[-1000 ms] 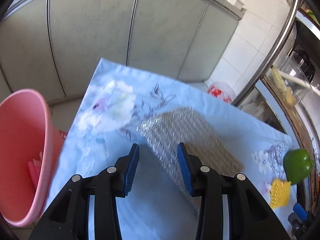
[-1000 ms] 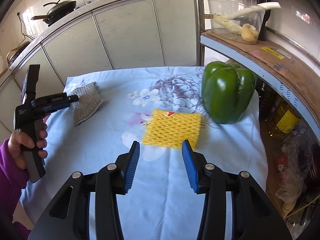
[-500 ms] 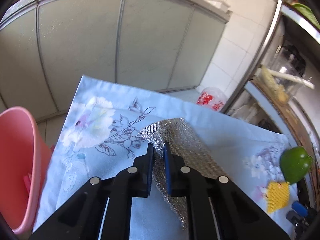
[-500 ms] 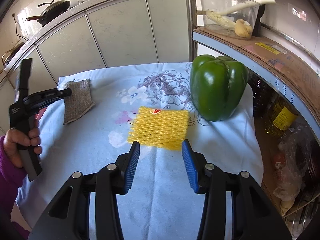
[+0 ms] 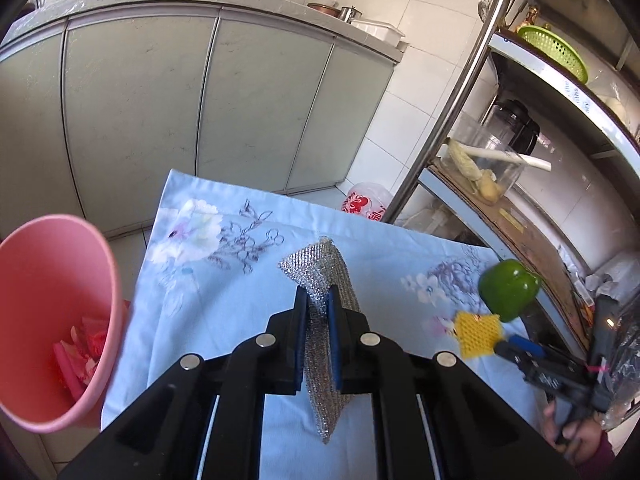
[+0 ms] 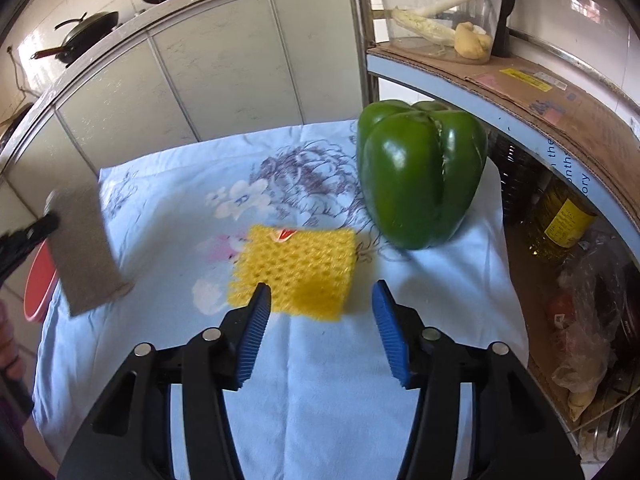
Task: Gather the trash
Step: 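Grasp the silver steel wool with the left tool while the right tool grasps the yellow foam net, then carry the steel wool and yellow foam net over the pink bucket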
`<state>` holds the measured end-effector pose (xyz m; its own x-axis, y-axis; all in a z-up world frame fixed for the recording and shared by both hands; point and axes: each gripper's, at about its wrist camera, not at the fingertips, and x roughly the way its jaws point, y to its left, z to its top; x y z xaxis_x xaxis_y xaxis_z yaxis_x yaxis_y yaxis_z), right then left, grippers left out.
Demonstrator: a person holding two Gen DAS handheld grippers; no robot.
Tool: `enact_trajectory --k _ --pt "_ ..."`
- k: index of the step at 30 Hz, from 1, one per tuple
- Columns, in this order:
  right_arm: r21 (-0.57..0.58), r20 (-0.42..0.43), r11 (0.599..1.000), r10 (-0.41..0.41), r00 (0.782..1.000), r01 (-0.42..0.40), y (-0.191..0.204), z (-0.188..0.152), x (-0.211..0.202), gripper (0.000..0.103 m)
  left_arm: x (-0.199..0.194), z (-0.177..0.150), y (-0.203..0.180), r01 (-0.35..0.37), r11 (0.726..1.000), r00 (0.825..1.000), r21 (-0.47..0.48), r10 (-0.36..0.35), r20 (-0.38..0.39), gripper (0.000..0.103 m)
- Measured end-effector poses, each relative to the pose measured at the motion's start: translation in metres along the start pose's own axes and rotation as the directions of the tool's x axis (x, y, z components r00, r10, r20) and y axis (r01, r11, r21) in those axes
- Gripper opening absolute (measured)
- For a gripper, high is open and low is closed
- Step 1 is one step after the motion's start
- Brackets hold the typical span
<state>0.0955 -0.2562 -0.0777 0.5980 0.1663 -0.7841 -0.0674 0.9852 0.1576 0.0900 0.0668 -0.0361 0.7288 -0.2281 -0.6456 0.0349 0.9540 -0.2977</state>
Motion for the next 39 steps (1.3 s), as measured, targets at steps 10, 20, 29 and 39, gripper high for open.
enact_trajectory --k 10,20,29,39 --pt "-0.006 -0.028 0.999 0.041 0.999 -0.042 0.008 0.001 0.019 0.038 -0.014 -0.015 0.008 0.001 1.000 1.000 -0.018 -0.001 -0.015 0.009" --pt "-0.035 0.032 0.996 0.082 0.996 -0.081 0.022 -0.005 -0.018 0.012 -0.040 -0.016 0.010 0.015 1.000 1.000 -0.027 -0.014 0.025 0.009" --pt "-0.103 0.102 0.986 0.140 0.985 -0.129 0.053 -0.004 -0.063 0.011 -0.082 -0.016 0.012 0.024 0.999 0.995 -0.032 -0.020 0.095 0.009" --pt "-0.218 0.117 0.957 0.219 0.969 -0.190 0.109 0.003 -0.085 0.011 -0.132 -0.019 0.034 -0.001 0.998 0.984 -0.061 0.012 0.175 0.009"
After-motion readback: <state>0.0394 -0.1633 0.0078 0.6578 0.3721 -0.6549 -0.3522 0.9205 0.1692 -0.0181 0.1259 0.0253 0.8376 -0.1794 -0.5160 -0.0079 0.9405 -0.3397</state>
